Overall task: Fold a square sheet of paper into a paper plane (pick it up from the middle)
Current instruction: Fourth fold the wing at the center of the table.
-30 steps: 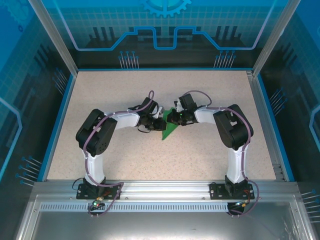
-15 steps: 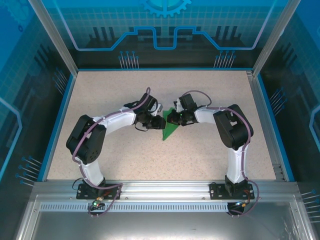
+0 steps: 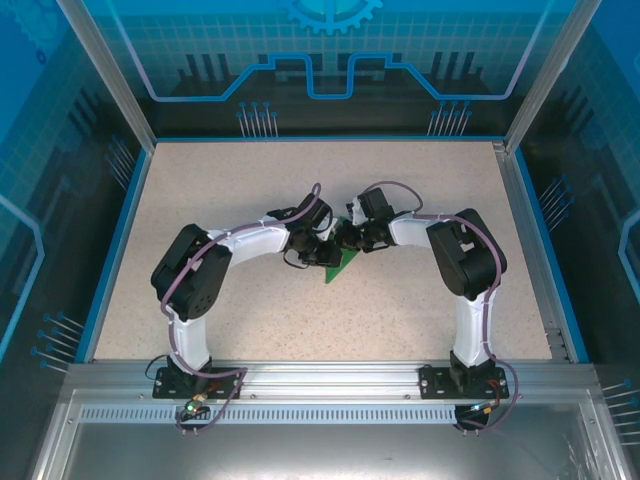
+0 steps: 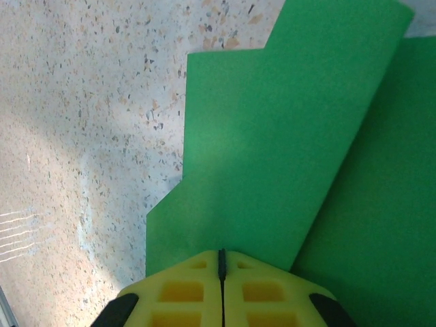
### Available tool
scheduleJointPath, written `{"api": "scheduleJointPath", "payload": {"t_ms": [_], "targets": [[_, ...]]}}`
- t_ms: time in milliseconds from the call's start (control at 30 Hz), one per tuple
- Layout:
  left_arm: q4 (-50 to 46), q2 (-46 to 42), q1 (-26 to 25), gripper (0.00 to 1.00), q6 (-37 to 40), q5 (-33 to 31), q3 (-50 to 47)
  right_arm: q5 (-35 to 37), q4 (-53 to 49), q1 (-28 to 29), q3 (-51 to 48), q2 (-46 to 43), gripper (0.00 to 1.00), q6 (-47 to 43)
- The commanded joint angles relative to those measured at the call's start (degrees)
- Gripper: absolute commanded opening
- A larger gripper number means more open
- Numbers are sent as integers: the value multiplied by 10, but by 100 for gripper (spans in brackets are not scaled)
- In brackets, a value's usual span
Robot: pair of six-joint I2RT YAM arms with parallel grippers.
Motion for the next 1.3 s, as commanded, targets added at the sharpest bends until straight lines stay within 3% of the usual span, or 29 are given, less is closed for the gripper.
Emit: {"api": "scheduleJointPath", "payload": {"t_ms": [0, 900, 1267], "targets": [[-7, 19, -1, 21, 16, 12, 10, -15, -24, -2, -9, 12, 6, -11], [-5, 41, -5, 13, 51, -41, -27, -27, -27, -18, -17, 14, 4, -21], [-20, 16, -22, 12, 65, -96, -56, -22, -33, -23, -14, 24, 4, -28]]}}
